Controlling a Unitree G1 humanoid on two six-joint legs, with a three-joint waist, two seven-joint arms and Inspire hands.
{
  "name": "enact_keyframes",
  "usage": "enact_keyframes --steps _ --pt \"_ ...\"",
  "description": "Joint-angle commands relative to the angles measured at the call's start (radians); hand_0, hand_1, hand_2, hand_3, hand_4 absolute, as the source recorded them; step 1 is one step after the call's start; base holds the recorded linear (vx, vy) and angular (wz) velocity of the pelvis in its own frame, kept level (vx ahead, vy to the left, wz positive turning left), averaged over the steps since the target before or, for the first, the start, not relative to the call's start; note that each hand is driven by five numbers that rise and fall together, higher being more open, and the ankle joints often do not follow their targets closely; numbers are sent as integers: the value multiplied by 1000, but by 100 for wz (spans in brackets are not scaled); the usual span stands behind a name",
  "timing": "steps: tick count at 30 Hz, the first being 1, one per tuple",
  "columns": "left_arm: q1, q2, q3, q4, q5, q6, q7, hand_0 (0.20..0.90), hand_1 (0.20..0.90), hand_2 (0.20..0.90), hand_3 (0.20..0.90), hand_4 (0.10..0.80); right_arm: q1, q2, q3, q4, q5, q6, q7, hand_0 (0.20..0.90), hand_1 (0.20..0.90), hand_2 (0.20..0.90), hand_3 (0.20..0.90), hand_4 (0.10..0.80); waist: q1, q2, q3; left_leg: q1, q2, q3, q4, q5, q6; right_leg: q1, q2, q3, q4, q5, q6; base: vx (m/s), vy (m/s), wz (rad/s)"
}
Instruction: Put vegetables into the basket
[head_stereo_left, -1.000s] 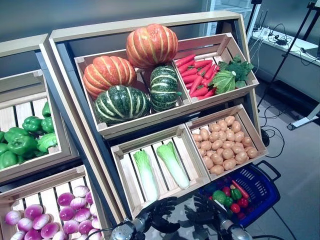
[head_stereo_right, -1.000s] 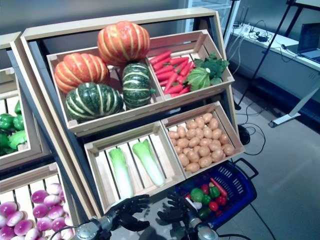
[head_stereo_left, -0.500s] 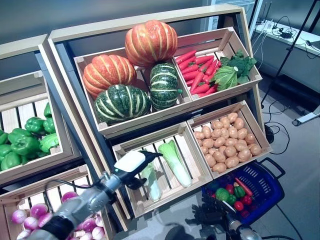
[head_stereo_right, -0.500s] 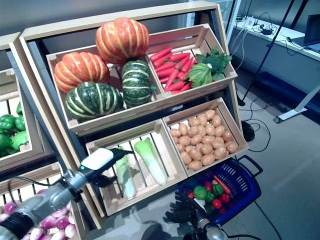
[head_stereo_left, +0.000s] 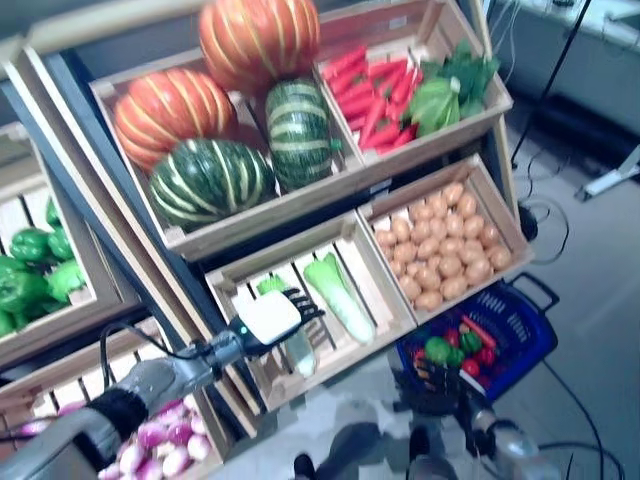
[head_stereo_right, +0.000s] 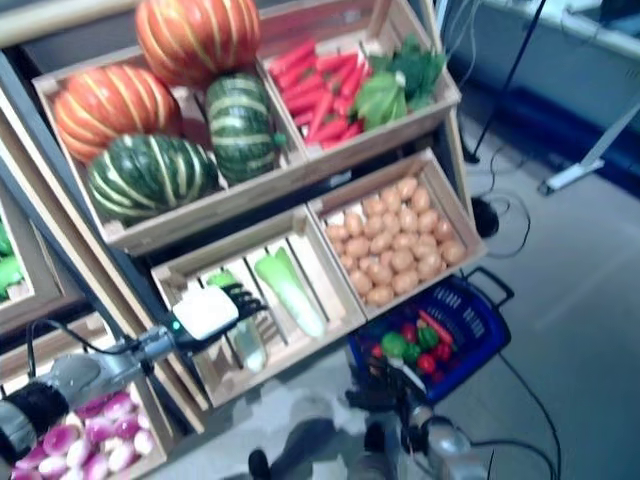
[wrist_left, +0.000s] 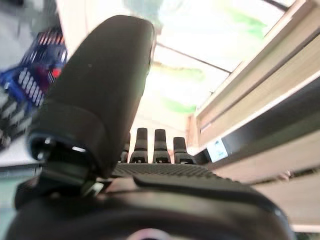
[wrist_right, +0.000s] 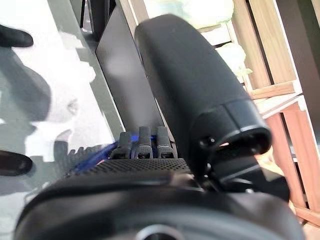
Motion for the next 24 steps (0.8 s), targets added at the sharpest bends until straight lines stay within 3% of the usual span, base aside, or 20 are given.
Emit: enact_keyframes --steps 1,10,13,14,15,18,24 --pt "-154 71 29 12 -13 75 79 900 900 900 900 800 -59 -37 3 -186 134 -94 43 900 900 900 900 800 -33 -40 26 -193 88 -3 316 -108 -48 -104 -65 32 250 -120 -9 -217 36 -1" --pt "-297 120 -27 72 -66 115 72 900 900 900 900 800 -133 -106 -13 -314 234 -141 -15 900 900 900 900 800 -34 -64 83 -449 140 -63 611 -237 -33 -364 -154 71 573 -211 -3 -152 24 1" --pt "-314 118 -32 68 -38 118 93 900 900 900 900 800 -138 -116 -20 -320 241 -148 -30 900 900 900 900 800 -31 -64 89 -487 147 -87 687 -296 -44 -402 -166 86 650 -261 6 -35 5 12" --pt "-323 125 -32 54 -54 110 69 900 900 900 900 800 -142 -124 -27 -330 243 -151 -42 900 900 900 900 800 -28 -64 92 -521 149 -93 708 -284 -37 -436 -171 85 670 -249 -4 21 8 5" --pt "-323 129 -31 46 -70 106 69 900 900 900 900 800 -141 -128 -32 -333 241 -153 -42 900 900 900 900 800 -26 -63 95 -527 150 -105 745 -326 -45 -444 -174 95 708 -285 6 -39 9 3" --pt "-322 138 -24 31 -77 109 76 900 900 900 900 800 -140 -145 -39 -345 237 -156 -44 900 900 900 900 800 -23 -63 98 -559 154 -117 793 -347 -45 -474 -179 99 751 -305 7 14 6 2" --pt "-356 170 -48 34 -87 114 -50 900 900 900 900 800 -133 -182 -57 -391 263 -138 -37 900 900 900 900 800 -31 -67 99 -654 158 -142 908 -388 -48 -562 -179 107 848 -337 14 -26 25 3"
